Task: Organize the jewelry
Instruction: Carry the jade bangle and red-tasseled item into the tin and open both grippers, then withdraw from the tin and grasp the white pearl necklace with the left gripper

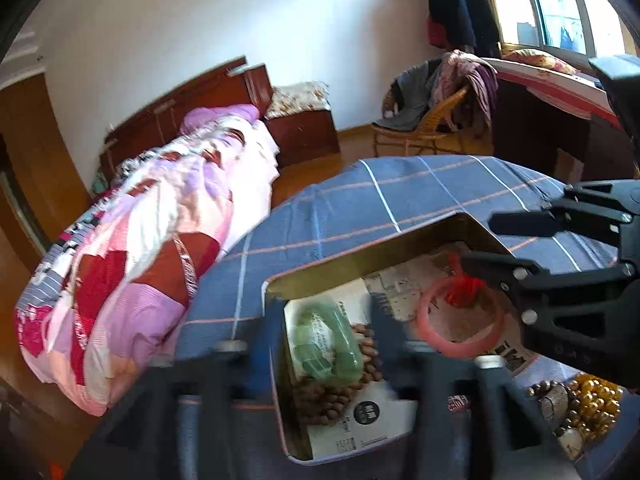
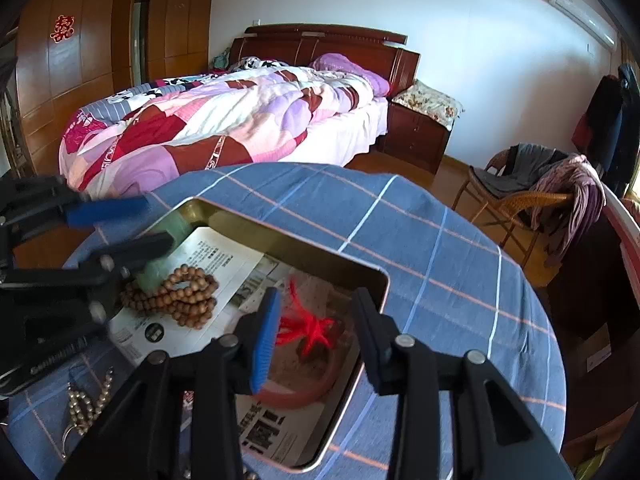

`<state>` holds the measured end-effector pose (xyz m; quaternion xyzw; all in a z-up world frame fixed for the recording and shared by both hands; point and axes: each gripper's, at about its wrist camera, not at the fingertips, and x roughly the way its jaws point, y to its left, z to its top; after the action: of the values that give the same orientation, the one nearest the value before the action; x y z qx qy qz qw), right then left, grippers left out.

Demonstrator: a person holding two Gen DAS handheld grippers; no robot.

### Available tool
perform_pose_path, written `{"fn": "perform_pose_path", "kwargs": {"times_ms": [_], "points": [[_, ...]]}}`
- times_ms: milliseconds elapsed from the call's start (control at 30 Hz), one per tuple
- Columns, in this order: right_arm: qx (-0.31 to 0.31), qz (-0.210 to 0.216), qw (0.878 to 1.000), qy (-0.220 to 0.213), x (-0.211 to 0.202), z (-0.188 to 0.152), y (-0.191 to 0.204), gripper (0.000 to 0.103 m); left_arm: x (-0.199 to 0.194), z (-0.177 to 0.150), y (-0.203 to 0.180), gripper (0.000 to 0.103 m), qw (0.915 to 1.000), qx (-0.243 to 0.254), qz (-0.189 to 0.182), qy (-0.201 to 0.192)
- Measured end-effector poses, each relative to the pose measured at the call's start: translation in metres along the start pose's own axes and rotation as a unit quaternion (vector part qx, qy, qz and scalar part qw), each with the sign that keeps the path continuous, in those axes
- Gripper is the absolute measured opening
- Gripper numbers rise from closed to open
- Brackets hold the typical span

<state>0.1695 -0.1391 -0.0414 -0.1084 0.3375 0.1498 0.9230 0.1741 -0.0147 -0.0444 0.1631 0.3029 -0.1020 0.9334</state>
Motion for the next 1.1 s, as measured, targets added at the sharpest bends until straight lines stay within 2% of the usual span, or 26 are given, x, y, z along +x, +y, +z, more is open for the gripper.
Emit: {"fn": "perform_pose_path", "kwargs": {"times_ms": [33,133,233,500,767,933,1100], "points": [[0.001,-0.001,1.000,0.000,0.000,-0.001,0.000,0.040,-0.003,0.000,0.001,0.070,0.9999,-0.003,0.010,-0.008],[0.007,-0.005,1.000,0.002,-0.002,-0.007,-0.003,0.041,-0.005,-0.001,0.005,0.070,0.9999,-0.011,0.000,-0.006],[0.014,-0.010,1.000,0.001,-0.006,-0.013,-0.007,0.048,-0.008,-0.004,0.008,0.070,0.9999,-0.012,0.006,-0.005],[0.028,-0.020,0.999,0.006,-0.018,-0.029,-0.018,0.048,-0.021,-0.022,0.014,0.070,0.9995,-0.029,0.009,0.003],[0.045,-0.024,0.999,0.009,-0.048,-0.065,-0.020,0.054,-0.056,-0.060,0.013,0.070,0.9985,-0.053,0.007,0.016],[0.046,-0.032,0.998,0.006,-0.067,-0.086,-0.014,0.058,-0.070,-0.084,0.000,0.070,0.9974,-0.059,0.013,0.041],[0.038,-0.027,0.999,0.006,-0.077,-0.101,-0.007,0.059,-0.086,-0.104,-0.018,0.070,0.9963,-0.060,0.001,0.061]]}}
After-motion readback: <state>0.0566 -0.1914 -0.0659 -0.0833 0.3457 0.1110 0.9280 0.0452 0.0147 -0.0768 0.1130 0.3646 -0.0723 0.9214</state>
